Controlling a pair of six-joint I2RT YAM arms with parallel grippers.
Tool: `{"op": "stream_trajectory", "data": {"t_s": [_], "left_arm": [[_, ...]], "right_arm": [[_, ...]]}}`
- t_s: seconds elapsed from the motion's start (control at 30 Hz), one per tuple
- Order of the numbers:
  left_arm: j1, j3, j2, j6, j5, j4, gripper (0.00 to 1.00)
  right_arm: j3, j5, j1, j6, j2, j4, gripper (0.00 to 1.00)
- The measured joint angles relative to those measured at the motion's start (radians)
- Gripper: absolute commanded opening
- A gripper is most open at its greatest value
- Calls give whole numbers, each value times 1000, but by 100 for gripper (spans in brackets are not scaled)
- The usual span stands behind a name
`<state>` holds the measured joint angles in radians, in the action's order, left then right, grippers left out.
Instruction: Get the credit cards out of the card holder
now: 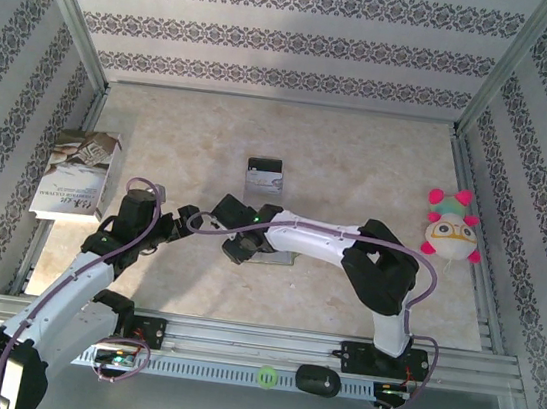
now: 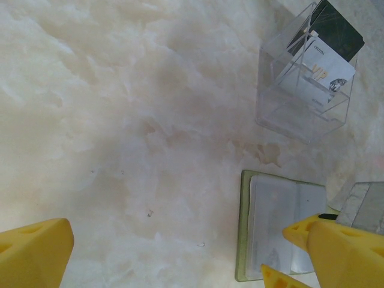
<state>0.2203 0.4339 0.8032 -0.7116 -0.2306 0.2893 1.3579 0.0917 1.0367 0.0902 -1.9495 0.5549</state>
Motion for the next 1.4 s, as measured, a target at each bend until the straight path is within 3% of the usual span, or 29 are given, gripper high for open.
{"op": "stream_trajectory", "data": {"t_s": [0.2,0.7,0.83,0.97,1.13,1.4], "left_arm": [[0,0,5,0,0,0,100],[0,-12,10,0,-10,-1,98],[0,-16,14,-2,-36,-8,87],[-2,-16,43,-1,-83,-35,74],[7,-31,102,-9,-138,-109,68],[135,-35,244,-39,-156,-238,51]], "right_arm": [[2,5,9,-11,-25,4,48],[-8,15,6,4,-49,-36,13],[-35,-10,-14,23,-31,-70,0],[-95,-58,-37,51,4,-142,0],[-210,-127,-79,114,71,-272,0],[-359,-162,-112,212,204,-434,0]]}}
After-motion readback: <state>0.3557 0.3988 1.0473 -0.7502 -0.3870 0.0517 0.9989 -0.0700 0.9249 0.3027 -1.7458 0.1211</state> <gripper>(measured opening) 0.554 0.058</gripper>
